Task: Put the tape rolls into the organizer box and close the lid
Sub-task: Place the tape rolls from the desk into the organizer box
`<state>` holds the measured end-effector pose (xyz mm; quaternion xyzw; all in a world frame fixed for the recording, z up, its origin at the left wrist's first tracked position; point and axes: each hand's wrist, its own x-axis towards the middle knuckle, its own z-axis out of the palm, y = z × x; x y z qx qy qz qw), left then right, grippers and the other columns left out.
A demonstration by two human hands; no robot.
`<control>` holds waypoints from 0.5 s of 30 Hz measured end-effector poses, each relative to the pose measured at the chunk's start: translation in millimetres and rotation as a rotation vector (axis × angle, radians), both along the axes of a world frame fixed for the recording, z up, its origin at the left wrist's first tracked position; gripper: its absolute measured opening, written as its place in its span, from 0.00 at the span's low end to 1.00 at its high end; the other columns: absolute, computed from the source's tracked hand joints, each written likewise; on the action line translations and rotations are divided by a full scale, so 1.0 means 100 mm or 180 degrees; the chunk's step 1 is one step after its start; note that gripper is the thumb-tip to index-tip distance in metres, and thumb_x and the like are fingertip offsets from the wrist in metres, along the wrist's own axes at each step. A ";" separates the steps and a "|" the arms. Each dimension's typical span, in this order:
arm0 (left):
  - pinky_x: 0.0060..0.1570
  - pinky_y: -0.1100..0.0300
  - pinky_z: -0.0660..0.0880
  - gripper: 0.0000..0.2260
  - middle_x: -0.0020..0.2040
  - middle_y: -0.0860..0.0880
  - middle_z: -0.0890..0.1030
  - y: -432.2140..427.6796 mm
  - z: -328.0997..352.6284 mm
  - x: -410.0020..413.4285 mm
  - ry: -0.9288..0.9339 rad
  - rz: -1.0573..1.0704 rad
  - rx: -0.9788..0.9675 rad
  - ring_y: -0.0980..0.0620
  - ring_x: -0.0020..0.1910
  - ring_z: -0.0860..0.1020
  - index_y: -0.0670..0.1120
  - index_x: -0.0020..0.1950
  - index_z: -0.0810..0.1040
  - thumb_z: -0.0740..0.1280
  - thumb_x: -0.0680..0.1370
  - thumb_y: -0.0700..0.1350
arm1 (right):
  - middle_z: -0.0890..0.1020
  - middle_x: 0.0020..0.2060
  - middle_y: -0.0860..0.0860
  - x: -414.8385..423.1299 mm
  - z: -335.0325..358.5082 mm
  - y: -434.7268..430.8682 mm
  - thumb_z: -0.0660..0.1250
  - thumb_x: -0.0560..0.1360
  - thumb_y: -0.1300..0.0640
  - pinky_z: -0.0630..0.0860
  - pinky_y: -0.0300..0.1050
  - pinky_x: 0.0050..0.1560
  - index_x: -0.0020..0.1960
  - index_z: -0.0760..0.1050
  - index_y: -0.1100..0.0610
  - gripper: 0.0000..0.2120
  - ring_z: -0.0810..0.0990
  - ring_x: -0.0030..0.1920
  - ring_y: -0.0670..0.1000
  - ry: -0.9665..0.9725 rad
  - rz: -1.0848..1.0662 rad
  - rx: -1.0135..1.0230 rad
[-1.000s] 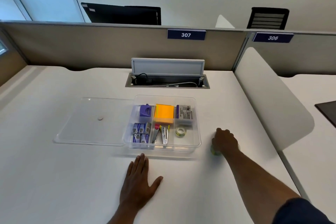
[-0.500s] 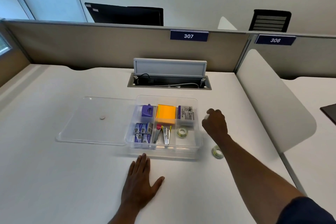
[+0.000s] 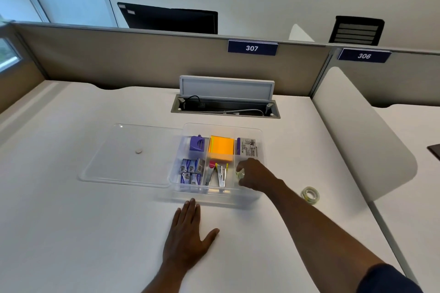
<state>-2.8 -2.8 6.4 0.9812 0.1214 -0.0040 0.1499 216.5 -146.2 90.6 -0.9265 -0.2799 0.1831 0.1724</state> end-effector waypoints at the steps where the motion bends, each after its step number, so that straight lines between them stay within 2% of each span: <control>1: 0.71 0.60 0.39 0.40 0.75 0.43 0.62 0.00 0.00 -0.01 -0.0013 0.0011 -0.0002 0.45 0.75 0.60 0.39 0.73 0.64 0.50 0.74 0.71 | 0.77 0.61 0.59 -0.01 -0.02 0.00 0.73 0.68 0.61 0.73 0.46 0.62 0.59 0.78 0.59 0.19 0.74 0.63 0.59 0.0038 0.0001 -0.0018; 4: 0.71 0.59 0.40 0.40 0.75 0.42 0.64 0.00 0.02 -0.01 0.0009 0.0011 -0.0002 0.44 0.74 0.61 0.39 0.72 0.66 0.52 0.75 0.70 | 0.76 0.62 0.57 -0.01 -0.03 -0.01 0.74 0.68 0.55 0.70 0.46 0.64 0.62 0.75 0.58 0.23 0.73 0.63 0.57 0.0112 -0.0005 -0.0046; 7: 0.71 0.60 0.40 0.40 0.75 0.42 0.63 0.01 0.03 -0.02 -0.0037 0.0032 0.0029 0.44 0.74 0.61 0.39 0.72 0.66 0.53 0.75 0.70 | 0.77 0.62 0.58 -0.01 -0.02 0.01 0.70 0.72 0.58 0.70 0.48 0.66 0.61 0.77 0.59 0.18 0.74 0.64 0.58 -0.0151 -0.0116 0.0152; 11: 0.71 0.60 0.39 0.40 0.75 0.42 0.62 0.02 0.02 -0.02 -0.0042 0.0033 -0.0024 0.45 0.74 0.60 0.39 0.72 0.65 0.52 0.74 0.70 | 0.79 0.56 0.59 0.01 0.02 0.00 0.65 0.74 0.61 0.73 0.46 0.61 0.58 0.78 0.61 0.13 0.77 0.59 0.58 -0.0563 -0.0433 0.0523; 15: 0.71 0.60 0.39 0.40 0.76 0.43 0.61 0.03 -0.01 -0.02 -0.0086 0.0019 0.0024 0.46 0.75 0.58 0.40 0.73 0.64 0.51 0.74 0.70 | 0.79 0.53 0.61 0.05 0.09 -0.09 0.61 0.76 0.65 0.79 0.53 0.53 0.56 0.78 0.64 0.11 0.79 0.53 0.61 -0.1310 -0.0868 0.0969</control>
